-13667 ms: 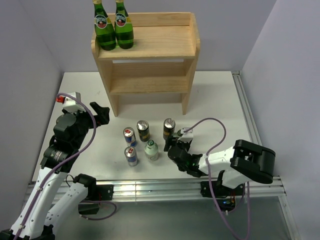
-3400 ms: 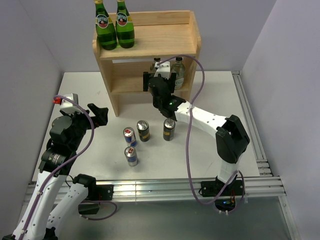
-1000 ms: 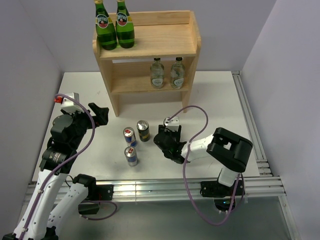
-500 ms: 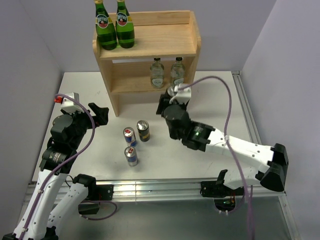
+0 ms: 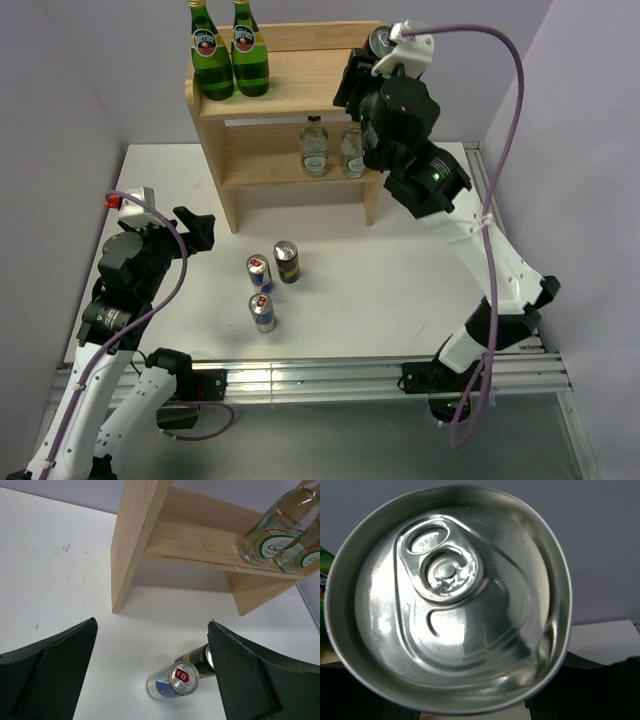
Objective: Place and organize the beverage onto the shelf
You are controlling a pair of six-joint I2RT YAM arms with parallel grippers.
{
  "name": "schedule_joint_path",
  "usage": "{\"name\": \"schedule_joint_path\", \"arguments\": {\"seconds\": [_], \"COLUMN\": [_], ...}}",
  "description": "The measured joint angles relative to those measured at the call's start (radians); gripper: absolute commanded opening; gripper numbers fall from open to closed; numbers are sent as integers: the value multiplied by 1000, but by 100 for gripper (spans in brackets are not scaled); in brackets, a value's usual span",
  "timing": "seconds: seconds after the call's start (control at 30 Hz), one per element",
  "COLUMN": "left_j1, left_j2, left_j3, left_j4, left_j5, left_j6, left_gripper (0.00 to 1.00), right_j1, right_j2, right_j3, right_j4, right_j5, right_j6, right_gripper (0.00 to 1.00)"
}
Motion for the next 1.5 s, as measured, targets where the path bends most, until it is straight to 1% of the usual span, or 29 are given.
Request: {"name": "schedule_joint_path", "arguments": {"seconds": [0.1, 0.33, 0.37, 0.63, 0.67, 0.7, 0.77, 0.8, 0.83, 0.9, 0.97, 1.23, 1.5], "left_j1": [0, 0, 0, 0, 0, 0, 0, 0, 0, 0, 0, 0, 0], "left_j2": [-1, -1, -1, -1, -1, -1, -1, -2, -3, -5, -8, -7, -7], "left_j3": [0, 0, 0, 0, 0, 0, 0, 0, 0, 0, 0, 0, 0], "left_j4": [0, 0, 0, 0, 0, 0, 0, 0, 0, 0, 0, 0, 0], "left_j5": [0, 0, 0, 0, 0, 0, 0, 0, 0, 0, 0, 0, -1], "left_j6": [0, 0, 0, 0, 0, 0, 0, 0, 0, 0, 0, 1, 1], "left_gripper": [99, 99, 99, 99, 99, 99, 99, 99, 99, 99, 99, 99, 99], "right_j1": [-61, -168, -177, -207, -209, -209, -209, -209, -209, -210, -211, -211, -211], "right_j2": [95, 260, 277, 290, 291, 291, 290, 290, 291, 291, 291, 291, 290], "right_j3": [114, 238, 255, 281, 281, 281, 281, 281, 281, 281, 281, 279, 242], "right_j4": [-76, -210, -207, -225, -225, -227, -228, -228, -228, -228, -222, -203, -180], "right_j5": [-46, -117, -123, -139, -142, -142, -145, -146, -147, -150, -153, -157, -156], "right_j6": [-5, -3, -4, -7, -7, -6, -6, -6, -5, 0, 3, 6, 12], "right_gripper": [0, 0, 0, 0, 5, 12, 32, 57, 66, 89, 100, 100, 100]}}
